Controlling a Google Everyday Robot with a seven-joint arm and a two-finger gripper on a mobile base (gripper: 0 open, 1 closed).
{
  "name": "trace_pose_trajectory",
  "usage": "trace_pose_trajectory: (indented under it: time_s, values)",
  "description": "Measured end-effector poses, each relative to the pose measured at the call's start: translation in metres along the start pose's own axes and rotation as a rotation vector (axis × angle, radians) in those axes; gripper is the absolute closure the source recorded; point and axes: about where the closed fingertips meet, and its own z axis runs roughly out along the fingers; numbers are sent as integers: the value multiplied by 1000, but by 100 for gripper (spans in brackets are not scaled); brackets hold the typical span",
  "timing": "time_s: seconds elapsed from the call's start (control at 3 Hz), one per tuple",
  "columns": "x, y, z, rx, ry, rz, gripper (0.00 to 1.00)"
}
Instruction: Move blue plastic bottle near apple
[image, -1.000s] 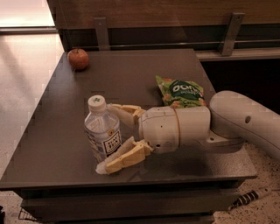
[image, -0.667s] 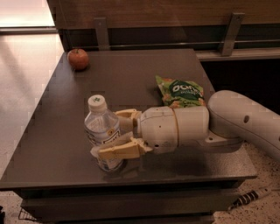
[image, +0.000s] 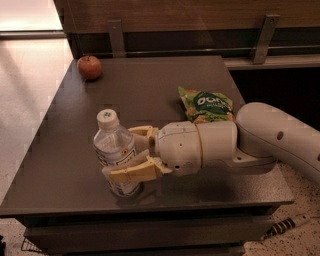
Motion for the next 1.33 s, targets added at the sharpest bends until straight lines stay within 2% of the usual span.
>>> trace_pose_trajectory:
  time_s: [0.33,0.67,1.0,1.33]
  values:
    - [-2,-3,-1,-1,-1,-1,100]
    - [-29,-47,-22,-1,-17,-5,100]
    - [-48,-95,-35,-10,-4,18,100]
    - [-74,-174,-41,26,5,65,100]
